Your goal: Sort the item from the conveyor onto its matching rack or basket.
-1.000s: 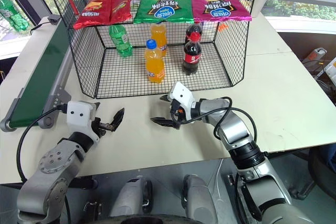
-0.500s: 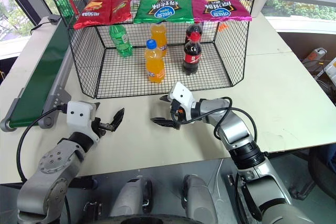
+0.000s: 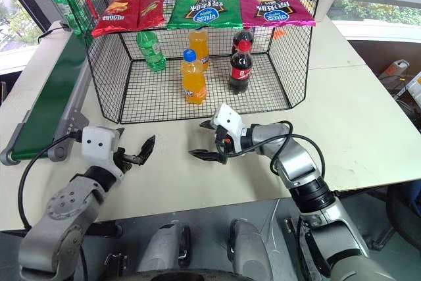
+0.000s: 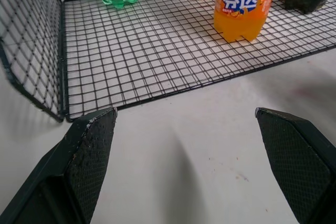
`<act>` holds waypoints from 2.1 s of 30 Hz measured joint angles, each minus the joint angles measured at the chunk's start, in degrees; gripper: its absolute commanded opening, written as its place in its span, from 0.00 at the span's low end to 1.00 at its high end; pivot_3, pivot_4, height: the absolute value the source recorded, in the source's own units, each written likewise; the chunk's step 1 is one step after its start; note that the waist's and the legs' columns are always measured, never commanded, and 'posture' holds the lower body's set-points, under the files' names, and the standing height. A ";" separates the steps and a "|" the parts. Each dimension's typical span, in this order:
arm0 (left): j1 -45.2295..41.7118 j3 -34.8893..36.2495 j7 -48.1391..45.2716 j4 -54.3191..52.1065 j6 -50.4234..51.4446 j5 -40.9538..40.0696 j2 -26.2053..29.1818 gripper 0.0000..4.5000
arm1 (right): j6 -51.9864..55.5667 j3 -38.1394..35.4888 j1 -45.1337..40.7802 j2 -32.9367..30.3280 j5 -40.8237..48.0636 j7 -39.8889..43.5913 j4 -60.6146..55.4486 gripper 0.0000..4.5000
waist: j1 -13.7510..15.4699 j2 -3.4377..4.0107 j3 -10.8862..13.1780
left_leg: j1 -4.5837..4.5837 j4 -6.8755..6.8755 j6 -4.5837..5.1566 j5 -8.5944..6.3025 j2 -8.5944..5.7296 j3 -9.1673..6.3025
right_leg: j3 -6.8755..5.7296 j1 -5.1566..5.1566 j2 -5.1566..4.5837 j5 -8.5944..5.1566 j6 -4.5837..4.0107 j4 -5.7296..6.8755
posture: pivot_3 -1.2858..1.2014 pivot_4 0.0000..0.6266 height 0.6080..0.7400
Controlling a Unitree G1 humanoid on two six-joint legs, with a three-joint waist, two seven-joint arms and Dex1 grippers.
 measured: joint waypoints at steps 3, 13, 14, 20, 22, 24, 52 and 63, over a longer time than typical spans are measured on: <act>0.77 3.75 0.96 -2.71 0.52 -0.08 -0.17 0.98 | -1.59 -1.41 0.59 -1.26 2.81 3.44 -1.98 1.00 | 0.00 0.00 0.00 | 0.01 0.00 0.00 0.00 0.00 -0.03 | 0.00 0.00 0.00 0.00 0.00 0.00 | 0.52 0.24 1.00; -4.22 20.07 5.76 -4.56 3.33 -1.57 -1.56 0.98 | -1.03 -3.63 -0.10 0.57 10.42 6.08 -7.14 1.00 | -0.01 -0.01 0.00 | 0.01 0.01 0.00 0.00 0.00 -0.06 | 0.00 0.03 0.02 0.09 0.14 0.01 | 0.52 0.24 1.00; -4.49 21.34 5.79 -4.40 3.46 -1.80 -1.56 0.98 | -0.87 -3.62 -0.50 0.96 10.92 5.69 -7.32 1.00 | -0.03 -0.01 0.00 | 0.01 0.01 0.00 0.00 0.00 -0.05 | 0.00 0.02 0.02 0.09 0.14 0.01 | 0.52 0.24 1.00; -4.57 28.61 5.94 -1.52 3.82 -3.49 -1.64 0.98 | 0.36 -3.57 -2.05 1.23 11.70 4.47 -7.94 1.00 | 0.05 -0.01 0.00 | 0.02 0.01 0.00 0.00 0.00 -0.03 | 0.00 0.03 0.02 0.01 0.00 0.01 | 0.52 0.24 1.00; -4.27 30.06 5.93 -0.32 3.81 -3.84 -1.64 0.98 | 0.36 -3.56 -2.24 1.23 11.71 4.36 -7.93 1.00 | 0.03 -0.01 0.00 | 0.02 0.01 0.00 0.00 0.00 -0.03 | 0.00 0.03 0.01 0.01 0.00 0.01 | 0.52 0.24 1.00; -3.45 30.64 5.89 0.64 3.79 -3.98 -1.67 0.98 | 0.35 -3.55 -2.24 1.22 11.71 4.34 -7.87 1.00 | 0.02 -0.01 0.00 | 0.02 0.01 0.00 0.00 0.00 -0.02 | 0.00 0.03 0.01 0.01 0.00 0.01 | 0.52 0.24 1.00; -2.57 30.78 5.20 6.73 0.51 -5.11 0.53 0.98 | -8.36 -1.99 -0.65 1.93 6.20 3.04 -5.11 1.00 | -0.02 0.00 0.00 | 0.02 0.01 0.00 0.00 0.00 0.01 | 0.00 0.02 0.00 0.00 -0.02 0.01 | 0.52 0.24 1.00; -4.67 31.56 7.25 8.36 -0.67 -4.82 1.53 0.98 | -8.54 -1.87 -0.15 1.77 5.23 3.20 -4.16 1.00 | -0.01 -0.01 0.00 | 0.02 0.01 0.00 0.00 0.00 0.03 | 0.00 0.02 0.00 0.01 -0.02 0.01 | 0.52 0.24 1.00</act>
